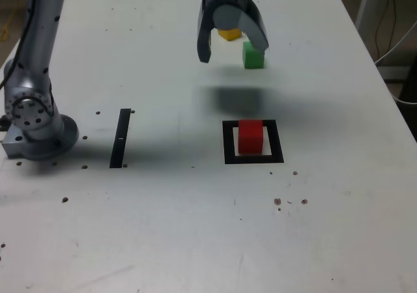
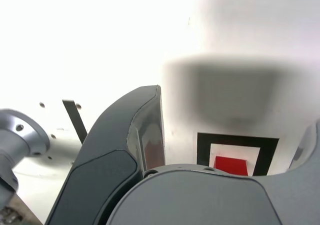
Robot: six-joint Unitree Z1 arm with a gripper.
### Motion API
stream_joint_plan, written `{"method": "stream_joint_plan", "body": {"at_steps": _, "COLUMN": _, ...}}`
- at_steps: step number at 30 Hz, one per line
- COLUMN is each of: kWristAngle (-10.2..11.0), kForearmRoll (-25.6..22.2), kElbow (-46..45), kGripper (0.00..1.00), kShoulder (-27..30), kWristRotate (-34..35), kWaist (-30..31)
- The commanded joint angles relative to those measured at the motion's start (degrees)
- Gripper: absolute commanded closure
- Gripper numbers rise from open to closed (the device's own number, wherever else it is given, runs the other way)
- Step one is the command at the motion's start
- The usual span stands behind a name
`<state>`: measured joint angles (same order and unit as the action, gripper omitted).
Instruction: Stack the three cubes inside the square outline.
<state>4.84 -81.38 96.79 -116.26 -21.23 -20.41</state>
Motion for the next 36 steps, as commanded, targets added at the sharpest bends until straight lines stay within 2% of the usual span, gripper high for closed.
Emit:
{"method": "stream_joint_plan", "body": {"at_steps": 1, "kWristAngle": 0.2, "kForearmRoll": -0.6, "kElbow": 1.3, "kGripper": 0.01, "kShoulder": -0.9, "kWristRotate": -1.3, "kWaist": -2.3}}
{"method": "stream_joint_plan", "body": {"at_steps": 13, "kWristAngle": 1.4, "kForearmRoll": -3.2, "kElbow": 10.4, "kGripper": 0.01, "kShoulder": -4.7, "kWristRotate": -5.5, "kWaist": -8.8}}
{"method": "stream_joint_plan", "body": {"at_steps": 19, "kWristAngle": 1.6, "kForearmRoll": -7.2, "kElbow": 19.5, "kGripper": 0.0, "kShoulder": -8.8, "kWristRotate": -7.4, "kWaist": -12.0}}
{"method": "stream_joint_plan", "body": {"at_steps": 25, "kWristAngle": 0.9, "kForearmRoll": -11.0, "kElbow": 30.5, "kGripper": 0.0, "kShoulder": -14.1, "kWristRotate": -8.8, "kWaist": -15.5}}
{"method": "stream_joint_plan", "body": {"at_steps": 36, "kWristAngle": -0.2, "kForearmRoll": -12.3, "kElbow": 38.6, "kGripper": 0.0, "kShoulder": -20.0, "kWristRotate": -9.1, "kWaist": -20.5}}
